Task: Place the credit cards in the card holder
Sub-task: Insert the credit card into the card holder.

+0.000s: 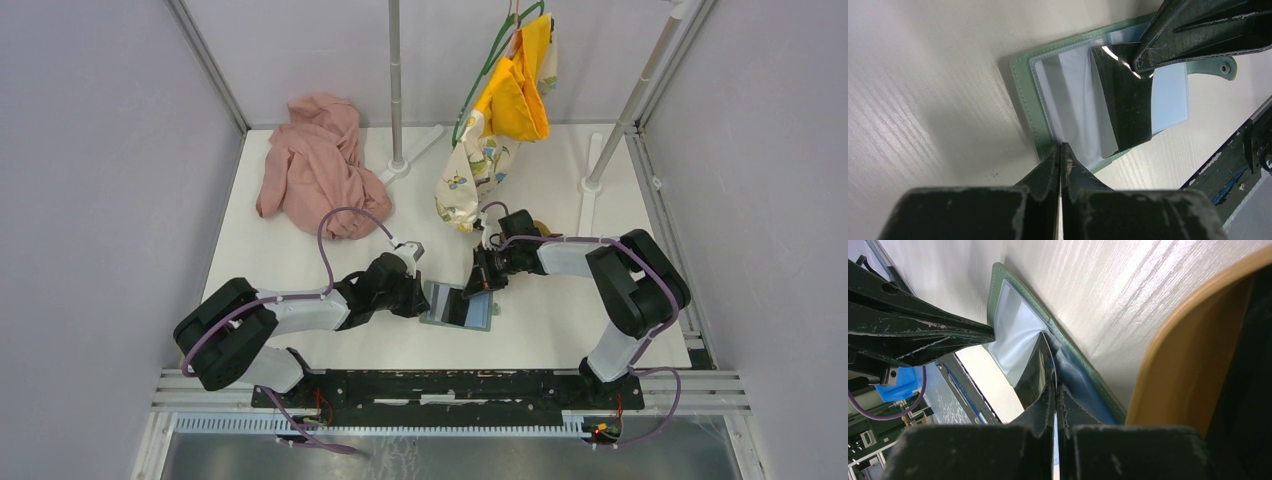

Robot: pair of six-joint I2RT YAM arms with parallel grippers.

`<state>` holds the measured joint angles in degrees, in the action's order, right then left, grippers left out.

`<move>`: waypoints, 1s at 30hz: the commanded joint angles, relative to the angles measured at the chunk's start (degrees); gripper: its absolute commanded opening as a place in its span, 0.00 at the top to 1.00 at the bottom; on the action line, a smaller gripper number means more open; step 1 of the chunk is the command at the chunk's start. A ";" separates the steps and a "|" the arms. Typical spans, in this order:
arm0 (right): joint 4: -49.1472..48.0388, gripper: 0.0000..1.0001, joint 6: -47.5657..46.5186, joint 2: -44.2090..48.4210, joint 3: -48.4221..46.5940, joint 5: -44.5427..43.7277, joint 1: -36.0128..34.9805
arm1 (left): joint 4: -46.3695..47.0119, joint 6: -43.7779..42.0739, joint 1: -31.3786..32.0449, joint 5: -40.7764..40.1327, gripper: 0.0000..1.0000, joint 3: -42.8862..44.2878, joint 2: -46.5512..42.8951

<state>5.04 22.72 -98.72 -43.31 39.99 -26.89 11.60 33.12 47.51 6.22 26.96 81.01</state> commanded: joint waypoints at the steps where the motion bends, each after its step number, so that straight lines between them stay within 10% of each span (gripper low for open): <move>1: 3.72 1.00 -2.55 -1.13 2.01 -9.69 -0.22 | 1.86 -2.54 0.57 -0.06 0.96 0.97 -0.07; 30: -0.78 1.00 -0.61 3.19 8.11 -8.43 -1.05 | 1.59 -3.90 0.57 0.11 0.97 2.19 0.81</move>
<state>-0.62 24.25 -94.37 -37.78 37.63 -27.51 12.03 31.64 47.77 6.20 27.16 81.17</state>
